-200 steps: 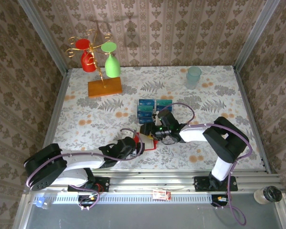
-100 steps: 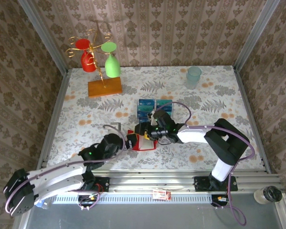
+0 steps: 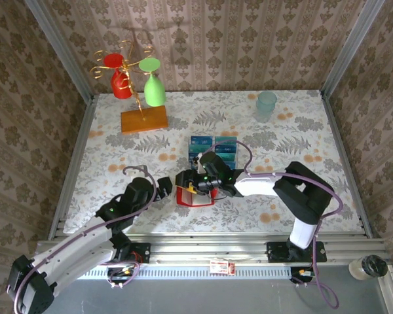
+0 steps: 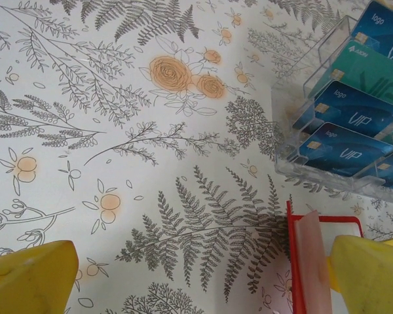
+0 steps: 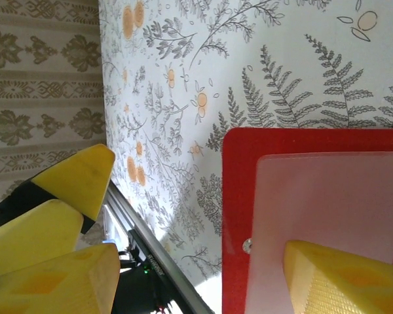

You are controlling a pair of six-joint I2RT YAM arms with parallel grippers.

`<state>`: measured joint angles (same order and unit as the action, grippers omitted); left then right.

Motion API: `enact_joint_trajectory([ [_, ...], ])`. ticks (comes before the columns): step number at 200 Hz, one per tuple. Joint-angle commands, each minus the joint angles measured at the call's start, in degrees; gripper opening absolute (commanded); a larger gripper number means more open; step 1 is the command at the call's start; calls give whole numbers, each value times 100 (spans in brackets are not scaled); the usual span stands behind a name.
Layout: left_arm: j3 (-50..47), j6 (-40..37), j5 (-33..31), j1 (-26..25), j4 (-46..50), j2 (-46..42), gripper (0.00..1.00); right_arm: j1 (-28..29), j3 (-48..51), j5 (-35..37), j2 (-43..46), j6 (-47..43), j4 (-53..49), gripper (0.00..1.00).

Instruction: Put the credit cards into the card holder

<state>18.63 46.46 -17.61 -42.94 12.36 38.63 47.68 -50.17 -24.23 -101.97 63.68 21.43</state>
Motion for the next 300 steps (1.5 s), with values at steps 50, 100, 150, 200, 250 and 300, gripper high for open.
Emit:
enact_joint_trajectory([
  [50,309,-129,444,278,173,266,100,49,-59,71,-609,269,313,66],
  [100,443,-159,729,317,-50,767,100,32,26,87,-349,167,138,65],
  [150,783,-311,939,326,-164,1319,100,29,138,85,-172,136,102,62],
  [200,975,-424,1055,397,-214,1614,100,23,380,109,-46,152,160,40],
  [250,1087,-589,1269,453,-238,1939,100,31,310,103,-200,171,-1,12],
  [300,1156,-717,1219,458,160,2313,100,63,109,116,-477,325,-260,13],
])
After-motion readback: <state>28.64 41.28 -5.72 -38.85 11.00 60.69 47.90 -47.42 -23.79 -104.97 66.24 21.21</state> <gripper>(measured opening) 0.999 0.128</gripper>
